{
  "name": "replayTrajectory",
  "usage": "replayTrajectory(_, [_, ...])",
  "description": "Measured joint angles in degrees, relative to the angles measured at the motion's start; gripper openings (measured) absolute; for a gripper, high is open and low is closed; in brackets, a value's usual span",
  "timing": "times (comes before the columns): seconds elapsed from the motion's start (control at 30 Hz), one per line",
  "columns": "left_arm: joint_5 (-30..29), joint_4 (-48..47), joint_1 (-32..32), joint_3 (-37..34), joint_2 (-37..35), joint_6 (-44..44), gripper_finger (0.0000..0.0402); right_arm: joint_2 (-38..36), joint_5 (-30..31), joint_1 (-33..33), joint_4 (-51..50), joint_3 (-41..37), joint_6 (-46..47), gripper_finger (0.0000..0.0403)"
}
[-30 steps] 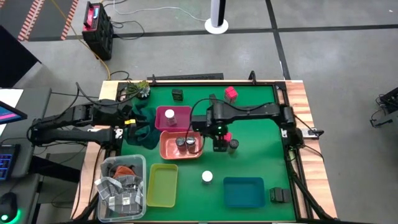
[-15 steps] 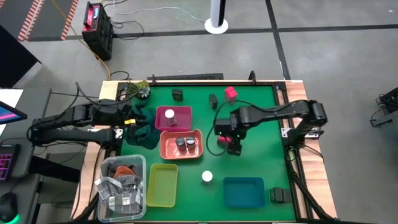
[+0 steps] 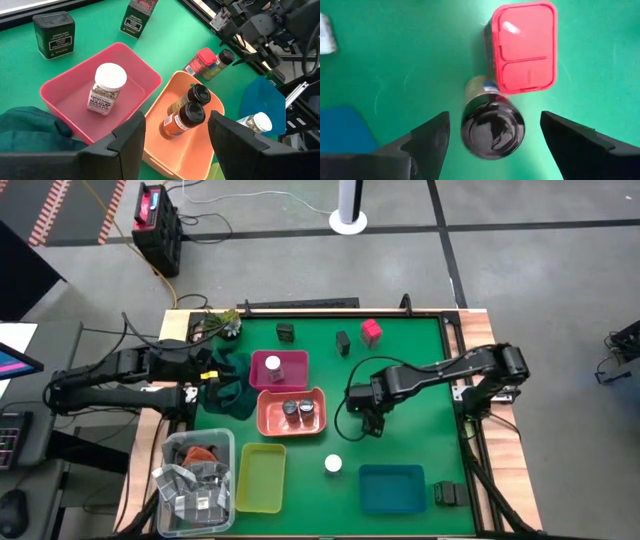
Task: Sort spices by type
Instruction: Put the black seasoning bottle into the orange bin
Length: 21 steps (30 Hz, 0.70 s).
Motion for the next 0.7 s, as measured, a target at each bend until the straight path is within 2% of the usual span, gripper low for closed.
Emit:
replayTrajectory(0.4, [0.0, -0.05, 0.01, 0.02, 0.0, -0.1, 0.0206, 0.08, -1.21, 0.0, 9.15, -8.52, 2.58, 0.0309])
replayTrajectory(0.7, [0.11, -0.08, 0.01, 0.02, 0.0, -0.23, 0.0206, 0.1, -2.41, -0.13, 12.08, -10.54, 3.19, 0.023])
